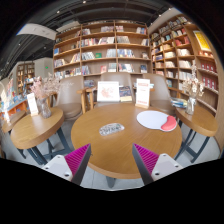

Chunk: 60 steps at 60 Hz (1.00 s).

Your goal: Arrange mouse

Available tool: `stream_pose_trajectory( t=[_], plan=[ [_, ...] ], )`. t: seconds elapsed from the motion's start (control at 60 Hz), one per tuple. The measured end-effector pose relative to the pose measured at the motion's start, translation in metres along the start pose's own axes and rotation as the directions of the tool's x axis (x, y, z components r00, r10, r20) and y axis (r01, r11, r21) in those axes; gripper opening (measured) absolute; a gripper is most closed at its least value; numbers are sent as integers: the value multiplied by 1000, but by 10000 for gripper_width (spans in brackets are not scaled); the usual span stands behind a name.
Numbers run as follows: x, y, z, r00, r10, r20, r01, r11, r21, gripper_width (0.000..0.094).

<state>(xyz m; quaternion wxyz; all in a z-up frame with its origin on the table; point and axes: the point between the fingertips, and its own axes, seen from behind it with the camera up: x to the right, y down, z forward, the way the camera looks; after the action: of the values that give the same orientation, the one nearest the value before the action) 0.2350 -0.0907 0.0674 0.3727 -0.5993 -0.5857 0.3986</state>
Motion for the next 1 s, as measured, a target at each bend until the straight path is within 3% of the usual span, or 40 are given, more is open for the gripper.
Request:
stream_pose_trajectory(
  t=[0.5, 0.833, 0.9, 1.0],
  plan=[
    [-30, 22, 122, 999, -11, -45, 5, 992, -126, 853],
    [-23, 6, 186, 996, 31, -82, -45, 982, -185, 849],
    [-33, -10, 196, 998, 29, -54, -37, 987, -153, 866],
    [-37, -8, 210, 999, 11, -48, -21, 980, -200, 860]
  ],
)
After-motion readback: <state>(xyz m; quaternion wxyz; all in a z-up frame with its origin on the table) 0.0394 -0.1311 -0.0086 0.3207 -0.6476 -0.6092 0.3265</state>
